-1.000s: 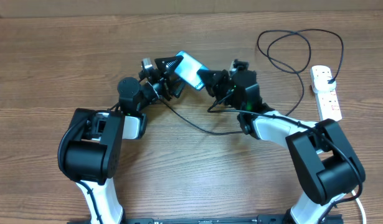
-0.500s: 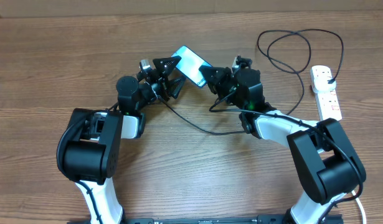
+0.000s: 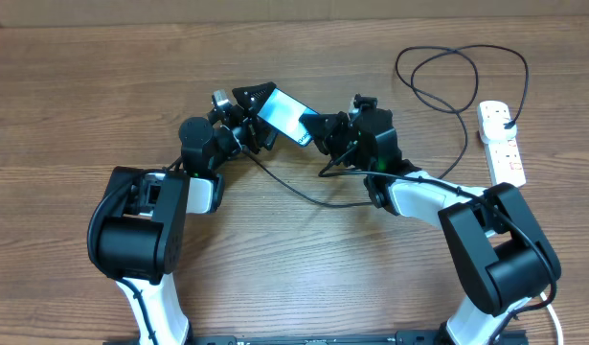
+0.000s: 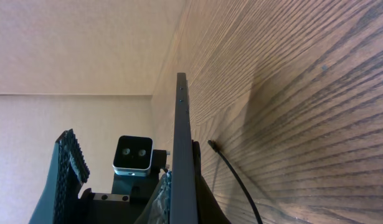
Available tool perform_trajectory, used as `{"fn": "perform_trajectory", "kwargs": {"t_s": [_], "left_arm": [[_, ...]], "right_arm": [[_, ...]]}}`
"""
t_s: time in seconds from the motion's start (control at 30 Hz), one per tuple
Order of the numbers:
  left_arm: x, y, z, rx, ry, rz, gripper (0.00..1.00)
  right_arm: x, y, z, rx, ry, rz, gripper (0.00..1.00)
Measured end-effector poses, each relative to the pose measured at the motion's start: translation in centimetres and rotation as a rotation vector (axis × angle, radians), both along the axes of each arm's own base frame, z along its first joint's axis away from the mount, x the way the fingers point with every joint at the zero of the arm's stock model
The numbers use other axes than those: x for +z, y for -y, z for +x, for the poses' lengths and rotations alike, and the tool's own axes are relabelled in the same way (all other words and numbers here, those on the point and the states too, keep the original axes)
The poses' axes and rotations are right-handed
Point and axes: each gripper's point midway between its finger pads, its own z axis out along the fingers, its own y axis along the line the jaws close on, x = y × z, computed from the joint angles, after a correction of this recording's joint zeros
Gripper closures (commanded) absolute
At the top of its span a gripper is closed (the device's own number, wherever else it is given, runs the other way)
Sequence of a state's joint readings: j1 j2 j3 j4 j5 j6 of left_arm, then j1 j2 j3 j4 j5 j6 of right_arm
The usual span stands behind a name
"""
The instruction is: Plug charger to phone and switch on socket
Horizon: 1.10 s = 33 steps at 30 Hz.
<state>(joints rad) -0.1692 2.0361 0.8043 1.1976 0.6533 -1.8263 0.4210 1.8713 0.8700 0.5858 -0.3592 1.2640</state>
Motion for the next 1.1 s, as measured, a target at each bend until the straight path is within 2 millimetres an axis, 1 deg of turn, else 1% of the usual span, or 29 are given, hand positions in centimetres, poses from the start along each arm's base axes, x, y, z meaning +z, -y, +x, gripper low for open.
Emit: {"fn": "perform_trajectory", "kwargs": {"t_s": [0.33, 0.5, 0.83, 1.0, 1.1], "left_arm": [[0.0, -0.1, 0.1, 0.007, -0.002, -0.002, 0.11], [0.6, -0.1, 0.1, 0.012, 0.023, -0.010, 0.15], [0.8, -0.1, 0.1, 0.011, 0.035, -0.012, 0.11], [0.8, 0.0, 0.0, 0.005, 0.037, -0.013, 0.11], [0.8, 0.0, 0.0, 0.001, 0.037, -0.013, 0.14]], "right_arm": [[-0.2, -0.3, -0.2, -0.016, -0.020, 0.008, 0.96], [0.1, -0.5, -0.1, -0.030, -0.029, 0.024, 0.96], [0.2, -0.7, -0.1, -0.038, -0.038, 0.036, 0.96], [0.2, -1.4, -0.5, -0.028, -0.034, 0.029, 0.96], [0.1, -1.6, -0.7, -0.024, -0.037, 0.027, 0.96]]}}
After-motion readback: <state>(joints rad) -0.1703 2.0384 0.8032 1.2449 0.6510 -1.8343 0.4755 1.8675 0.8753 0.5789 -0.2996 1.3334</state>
